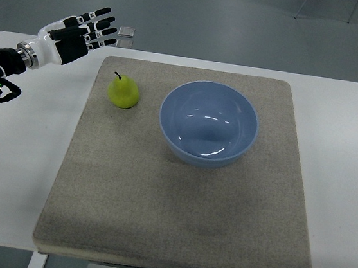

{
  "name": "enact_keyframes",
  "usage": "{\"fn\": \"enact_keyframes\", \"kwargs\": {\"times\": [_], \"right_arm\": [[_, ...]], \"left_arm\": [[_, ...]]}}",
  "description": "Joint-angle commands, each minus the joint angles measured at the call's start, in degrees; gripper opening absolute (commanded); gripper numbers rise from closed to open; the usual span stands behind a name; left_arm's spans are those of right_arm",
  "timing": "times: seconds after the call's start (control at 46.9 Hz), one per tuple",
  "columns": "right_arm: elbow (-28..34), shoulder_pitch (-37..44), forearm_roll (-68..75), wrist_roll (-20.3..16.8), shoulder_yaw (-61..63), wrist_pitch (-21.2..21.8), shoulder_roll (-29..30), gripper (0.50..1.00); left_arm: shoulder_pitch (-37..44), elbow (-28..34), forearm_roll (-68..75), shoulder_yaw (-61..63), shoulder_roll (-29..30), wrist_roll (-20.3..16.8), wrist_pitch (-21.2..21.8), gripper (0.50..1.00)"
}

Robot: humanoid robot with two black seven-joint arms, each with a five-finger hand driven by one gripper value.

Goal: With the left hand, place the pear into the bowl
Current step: 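Move the open left hand forward above the board edge, then rotate the left hand palm-down and lower it toward the green pear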

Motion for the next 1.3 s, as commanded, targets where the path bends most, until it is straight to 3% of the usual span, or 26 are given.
{"fn": "enact_keyframes", "kwargs": {"times": [0.0, 0.427, 0.64, 0.918, 1.131, 1.28], "right_arm": [[0.0, 0.0, 0.0, 0.0, 0.0, 0.0, 0.0, 0.924], [0.0, 0.0, 0.0, 0.0, 0.0, 0.0, 0.0, 0.924], [0.0, 0.0, 0.0, 0.0, 0.0, 0.0, 0.0, 0.924], [0.0, 0.0, 0.0, 0.0, 0.0, 0.0, 0.0, 0.924], [0.0, 0.0, 0.0, 0.0, 0.0, 0.0, 0.0, 0.924], [0.0, 0.0, 0.0, 0.0, 0.0, 0.0, 0.0, 0.924]], "left_arm": [[0.0, 0.0, 0.1, 0.1, 0.1, 0.0, 0.0, 0.994], [0.1, 1.1, 0.1, 0.7, 0.3, -0.7, 0.1, 0.994], [-0.1, 1.1, 2.5, 1.2, 1.8, -3.9, -0.2, 0.99], [-0.9, -0.7, 27.0, 1.1, 6.5, -8.9, -1.1, 0.984], [-3.0, -10.0, 47.4, 1.1, 14.9, -15.8, -1.1, 0.99], [-3.9, -14.8, 56.7, 1.2, 16.1, -16.2, -1.1, 0.992]]}}
